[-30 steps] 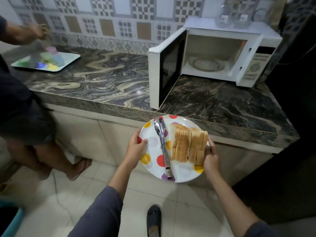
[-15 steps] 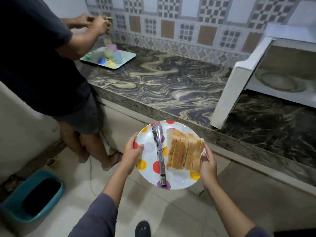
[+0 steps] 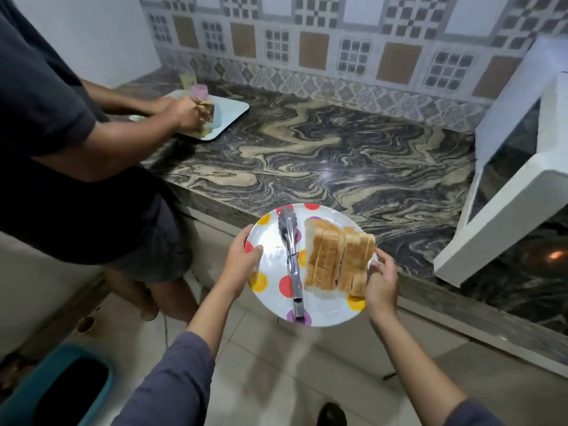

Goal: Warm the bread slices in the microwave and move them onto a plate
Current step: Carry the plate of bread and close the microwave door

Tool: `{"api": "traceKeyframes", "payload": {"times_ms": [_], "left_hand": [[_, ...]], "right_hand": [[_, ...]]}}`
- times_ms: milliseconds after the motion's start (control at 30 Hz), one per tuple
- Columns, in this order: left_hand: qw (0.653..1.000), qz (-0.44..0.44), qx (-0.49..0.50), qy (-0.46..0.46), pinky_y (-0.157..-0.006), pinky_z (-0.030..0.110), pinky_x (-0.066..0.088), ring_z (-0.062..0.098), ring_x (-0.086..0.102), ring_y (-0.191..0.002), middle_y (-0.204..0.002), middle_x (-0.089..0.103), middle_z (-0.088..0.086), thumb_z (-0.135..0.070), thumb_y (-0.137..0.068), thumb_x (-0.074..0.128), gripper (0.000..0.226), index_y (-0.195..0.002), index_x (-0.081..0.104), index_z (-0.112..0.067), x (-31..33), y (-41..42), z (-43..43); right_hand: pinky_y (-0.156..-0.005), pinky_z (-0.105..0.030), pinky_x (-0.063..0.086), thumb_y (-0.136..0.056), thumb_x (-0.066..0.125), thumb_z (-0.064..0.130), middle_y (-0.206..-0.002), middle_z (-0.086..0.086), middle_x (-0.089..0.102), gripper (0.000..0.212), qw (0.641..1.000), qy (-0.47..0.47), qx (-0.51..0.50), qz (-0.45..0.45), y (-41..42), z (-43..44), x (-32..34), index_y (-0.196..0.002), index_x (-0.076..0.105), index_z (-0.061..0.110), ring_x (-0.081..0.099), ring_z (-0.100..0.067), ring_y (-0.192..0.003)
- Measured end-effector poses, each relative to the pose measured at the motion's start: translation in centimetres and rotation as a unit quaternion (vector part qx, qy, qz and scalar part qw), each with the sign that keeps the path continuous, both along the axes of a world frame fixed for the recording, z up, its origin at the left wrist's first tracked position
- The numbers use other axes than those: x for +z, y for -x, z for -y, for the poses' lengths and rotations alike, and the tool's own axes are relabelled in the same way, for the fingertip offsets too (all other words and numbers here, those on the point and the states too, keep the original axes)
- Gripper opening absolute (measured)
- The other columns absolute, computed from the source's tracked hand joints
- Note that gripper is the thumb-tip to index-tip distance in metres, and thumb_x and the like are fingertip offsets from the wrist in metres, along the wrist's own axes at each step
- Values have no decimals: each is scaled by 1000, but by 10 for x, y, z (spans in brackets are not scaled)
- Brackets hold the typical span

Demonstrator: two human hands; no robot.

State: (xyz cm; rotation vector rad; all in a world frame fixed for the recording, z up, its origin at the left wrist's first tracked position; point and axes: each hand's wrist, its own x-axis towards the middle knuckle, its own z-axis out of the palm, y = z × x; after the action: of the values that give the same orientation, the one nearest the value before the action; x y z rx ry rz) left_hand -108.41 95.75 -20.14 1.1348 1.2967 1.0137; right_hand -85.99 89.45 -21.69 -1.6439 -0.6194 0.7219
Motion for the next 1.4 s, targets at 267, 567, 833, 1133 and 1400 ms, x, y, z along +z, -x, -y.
{"api": "traceKeyframes", "payload": {"times_ms": [267, 567, 833, 1133, 1400], "left_hand": [[998, -28, -43, 26, -87, 42, 50, 24, 60, -100, -115, 60, 8, -16, -71, 57, 53, -123, 47, -19, -8, -59, -101], [996, -34, -79, 34, -75, 33, 50, 22, 58, -89, -98, 60, 2, 10, -82, 51, 39, -107, 54, -19, -10, -127, -198], [974, -162, -156, -6, -72, 37, 51, 21, 55, -77, -106, 58, 25, -19, -58, 56, 47, -104, 65, -22, -50, -168, -275], [944, -264, -193, -43, -80, 21, 34, 29, 50, -93, -111, 42, 18, -1, -80, 58, 44, -124, 54, -5, -21, -189, -281], [922, -311, -208, -101, -93, 20, 23, 29, 36, -121, -120, 40, 15, -3, -84, 54, 40, -124, 51, 0, -27, -191, -273]], "right_hand": [[-62, -29, 41, -96, 44, 11, -97, -5, 56, 20, 998, 19, -56, 18, -55, -80, 1, -114, 49, 4, 52, -17, -76], [-74, -35, 43, -94, 48, 19, -90, -4, 59, 10, 988, 93, -90, 81, -116, -145, -4, -99, 56, 15, 56, -22, -84], [-70, -31, 39, -93, 50, 17, -90, -6, 60, 11, 966, 171, -142, 133, -148, -181, -4, -96, 60, 14, 53, -23, -82], [-74, -36, 44, -88, 54, 14, -99, -14, 67, 14, 943, 219, -166, 190, -154, -195, -8, -97, 64, 11, 59, -33, -92], [-73, -32, 42, -83, 56, 6, -95, -17, 65, 13, 932, 233, -150, 234, -156, -188, -1, -84, 67, 11, 56, -31, -85]]}}
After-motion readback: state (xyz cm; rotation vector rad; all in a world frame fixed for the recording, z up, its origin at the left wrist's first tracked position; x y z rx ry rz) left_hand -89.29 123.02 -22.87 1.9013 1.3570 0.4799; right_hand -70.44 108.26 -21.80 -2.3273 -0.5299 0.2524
